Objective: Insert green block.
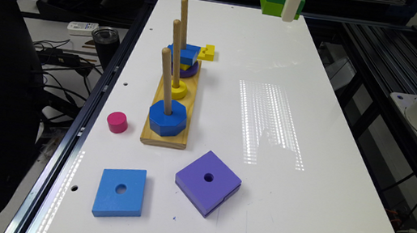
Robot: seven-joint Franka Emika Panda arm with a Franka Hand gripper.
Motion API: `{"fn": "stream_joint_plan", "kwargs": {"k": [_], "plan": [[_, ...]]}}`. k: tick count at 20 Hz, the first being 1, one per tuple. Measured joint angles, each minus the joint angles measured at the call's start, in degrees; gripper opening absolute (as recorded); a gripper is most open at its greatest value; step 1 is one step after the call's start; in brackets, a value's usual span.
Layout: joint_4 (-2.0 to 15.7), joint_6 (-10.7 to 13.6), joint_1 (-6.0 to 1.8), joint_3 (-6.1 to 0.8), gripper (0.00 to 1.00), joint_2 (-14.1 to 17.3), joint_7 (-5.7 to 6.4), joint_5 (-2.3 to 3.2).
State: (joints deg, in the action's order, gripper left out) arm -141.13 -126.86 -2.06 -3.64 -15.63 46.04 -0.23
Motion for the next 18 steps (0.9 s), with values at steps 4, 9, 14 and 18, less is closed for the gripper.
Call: {"fn": "stream_joint_plan", "kwargs": {"k": [4, 9, 14, 18], "plan": [[0.05, -0.43, 0.01, -0.49, 0.0, 0.12, 0.27, -0.03], [0.61, -1.73, 0.01, -1.41, 0.0, 1.17, 0.77, -0.31], [2.91, -2.3, 0.02, -2.71, 0.0, 3.62, 1.96, -0.36], [5.97, -2.3, 0.01, -3.86, 0.0, 6.58, 3.14, -0.36]]}}
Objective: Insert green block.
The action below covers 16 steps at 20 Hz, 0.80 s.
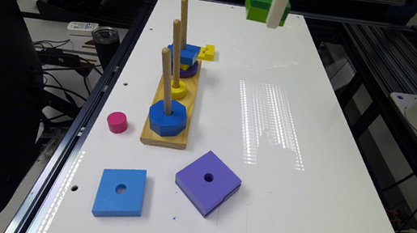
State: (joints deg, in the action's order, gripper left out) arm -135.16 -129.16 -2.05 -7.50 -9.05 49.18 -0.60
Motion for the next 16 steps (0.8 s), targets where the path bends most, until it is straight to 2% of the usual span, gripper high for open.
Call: {"fn": "stream_joint_plan", "kwargs": {"k": [12, 16], "plan": [[9.61, 0.05, 0.0, -3.04, 0.0, 9.17, 3.13, 0.16], [12.84, 0.09, 0.01, -4.03, 0.0, 12.07, 4.34, 0.57]]}}
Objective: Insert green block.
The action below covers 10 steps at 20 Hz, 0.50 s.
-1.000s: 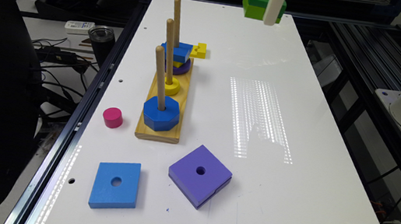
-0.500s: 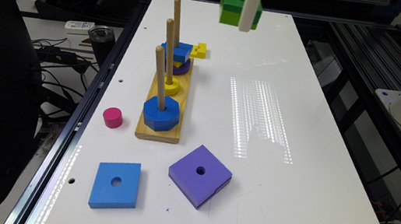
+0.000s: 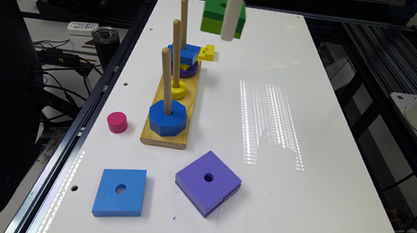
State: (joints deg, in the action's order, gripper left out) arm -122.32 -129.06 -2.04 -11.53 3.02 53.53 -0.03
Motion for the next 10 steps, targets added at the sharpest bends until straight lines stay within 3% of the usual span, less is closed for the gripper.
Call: {"fn": "stream_joint_plan", "kwargs": {"k": [10], "plan": [[7.06, 0.36, 0.17, -1.82, 0.0, 6.13, 2.66, 1.46]]}}
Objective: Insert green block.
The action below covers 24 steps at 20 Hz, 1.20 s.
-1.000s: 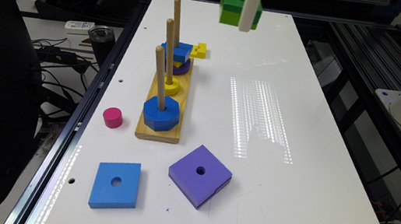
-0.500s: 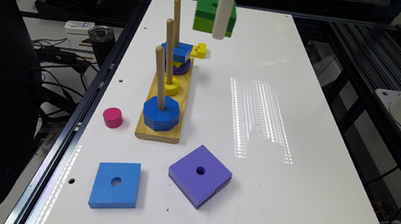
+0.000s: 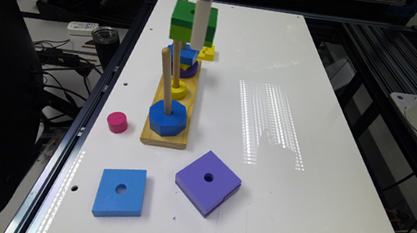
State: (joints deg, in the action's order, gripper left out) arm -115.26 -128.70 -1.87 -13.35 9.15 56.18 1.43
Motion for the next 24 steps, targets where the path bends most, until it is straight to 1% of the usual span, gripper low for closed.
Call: {"fn": "stream_joint_plan", "kwargs": {"k": [4, 8, 10, 14, 16, 24], "plan": [[2.0, 0.14, 0.06, -0.48, 0.0, 1.67, 0.53, 0.31], [3.37, 0.34, 0.1, -0.78, 0.0, 2.74, 0.87, 0.47], [3.9, 0.47, 0.12, -0.93, 0.0, 3.12, 1.11, 0.65], [4.67, 0.6, 0.14, -1.16, 0.0, 3.75, 1.48, 1.04], [4.89, 0.62, 0.15, -1.19, 0.0, 3.93, 1.54, 1.13], [5.14, 0.7, 0.16, -1.21, 0.0, 4.13, 1.56, 1.17]]}}
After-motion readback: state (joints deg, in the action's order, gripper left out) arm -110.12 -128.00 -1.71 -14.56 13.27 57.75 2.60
